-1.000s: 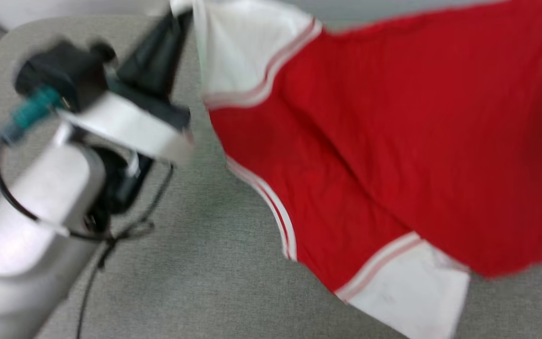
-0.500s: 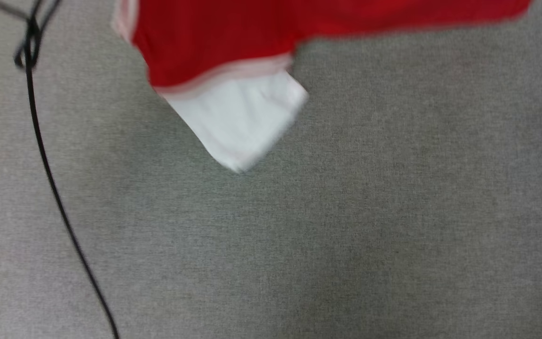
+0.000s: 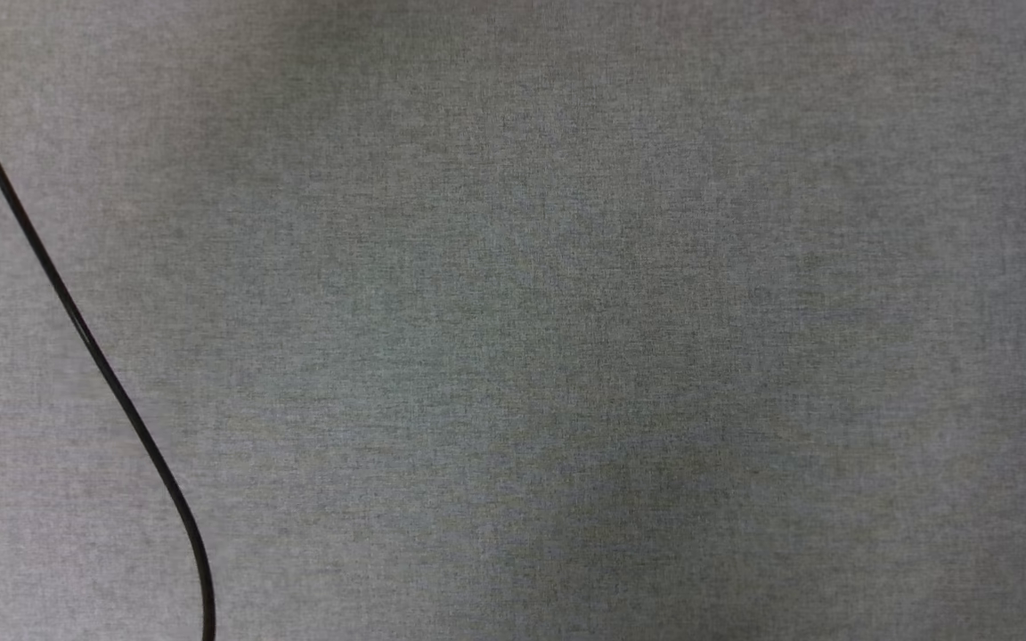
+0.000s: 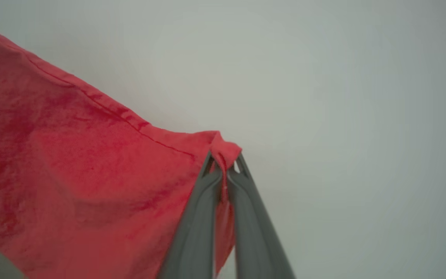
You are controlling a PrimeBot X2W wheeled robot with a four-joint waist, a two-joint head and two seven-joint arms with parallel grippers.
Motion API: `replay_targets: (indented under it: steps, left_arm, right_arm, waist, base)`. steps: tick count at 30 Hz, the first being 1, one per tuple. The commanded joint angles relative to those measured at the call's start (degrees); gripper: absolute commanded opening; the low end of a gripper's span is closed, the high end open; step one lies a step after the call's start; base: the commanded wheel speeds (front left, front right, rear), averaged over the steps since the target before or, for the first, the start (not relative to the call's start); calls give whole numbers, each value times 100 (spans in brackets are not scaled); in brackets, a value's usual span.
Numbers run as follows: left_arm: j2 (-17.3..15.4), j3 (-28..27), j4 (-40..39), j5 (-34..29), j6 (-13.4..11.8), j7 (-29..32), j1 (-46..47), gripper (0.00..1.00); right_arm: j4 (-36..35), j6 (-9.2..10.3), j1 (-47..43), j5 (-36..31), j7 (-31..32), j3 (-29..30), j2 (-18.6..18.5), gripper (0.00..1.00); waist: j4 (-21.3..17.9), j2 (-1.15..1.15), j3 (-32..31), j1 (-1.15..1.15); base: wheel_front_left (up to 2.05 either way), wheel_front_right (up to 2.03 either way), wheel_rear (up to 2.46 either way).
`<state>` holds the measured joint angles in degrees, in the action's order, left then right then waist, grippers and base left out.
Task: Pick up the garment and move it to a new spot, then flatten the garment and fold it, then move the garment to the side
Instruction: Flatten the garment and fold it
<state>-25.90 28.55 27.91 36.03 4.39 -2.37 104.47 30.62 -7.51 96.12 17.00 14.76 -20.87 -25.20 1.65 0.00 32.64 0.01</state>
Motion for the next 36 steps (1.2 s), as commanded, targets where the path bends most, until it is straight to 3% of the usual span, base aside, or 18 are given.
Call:
replay_targets:
  steps: [1,13,23,30,36]
  left_arm:
    - [18,21,182,55,62,-87,-208,0]
    - [210,378,749,418,229,-790,-2017,0]
    - [98,665,260,735,215,-1073,-4250,0]
    - [-181,932,-782,966,-176,-1017,-6325,0]
    - [-747,1027,-1708,1398,-486,-747,-7987,0]
  right_arm:
    - [194,4,-105,4,-113,-123,25,0]
    - [1075,4,-1339,593,-913,-1041,168,0]
    - [829,3,-2949,1323,-1355,-1879,-144,0]
    - [267,4,-4488,1863,-1329,-2196,-767,0]
    - [-206,4,-5780,2213,-1286,-2062,-1129,0]
  waist:
    - [1,0,50,-1]
    - [17,0,-1,-1]
    - [39,0,-661,-1]
    - [126,0,-1446,-1]
    - [123,0,-2091,-1]
  base:
    - [0,0,0]
    - [0,0,0]
    - [0,0,0]
    - [0,0,0]
    - [0,0,0]
